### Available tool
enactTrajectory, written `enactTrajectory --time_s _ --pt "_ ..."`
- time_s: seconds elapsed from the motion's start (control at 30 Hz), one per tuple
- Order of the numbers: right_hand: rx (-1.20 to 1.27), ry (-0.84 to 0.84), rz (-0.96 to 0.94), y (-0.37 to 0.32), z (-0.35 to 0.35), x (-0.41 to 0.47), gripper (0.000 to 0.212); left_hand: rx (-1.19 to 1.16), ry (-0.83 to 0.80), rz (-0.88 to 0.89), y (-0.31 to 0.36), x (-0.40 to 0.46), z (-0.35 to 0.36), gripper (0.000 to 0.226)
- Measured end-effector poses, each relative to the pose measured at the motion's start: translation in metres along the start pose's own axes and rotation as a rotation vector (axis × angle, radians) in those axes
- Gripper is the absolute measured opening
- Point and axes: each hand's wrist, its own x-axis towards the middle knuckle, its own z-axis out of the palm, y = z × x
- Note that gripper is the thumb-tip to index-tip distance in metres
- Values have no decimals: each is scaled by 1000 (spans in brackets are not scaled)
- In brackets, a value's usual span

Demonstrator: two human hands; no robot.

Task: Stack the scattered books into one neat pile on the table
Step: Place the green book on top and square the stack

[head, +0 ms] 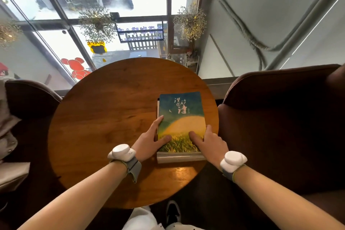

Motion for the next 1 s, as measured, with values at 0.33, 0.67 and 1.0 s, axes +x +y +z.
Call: enactTrajectory --time_s 0.33,0.67,1.0 --pt "59 -12 -272 14 -7 1 82 418 -69 21 -13 -6 -7 80" --pt "-15 -287 -439 26 -2 5 102 343 -116 120 -19 -19 3 105" --pt "-148 -230 -544 29 -9 7 99 367 -55 119 -20 -24 11 101"
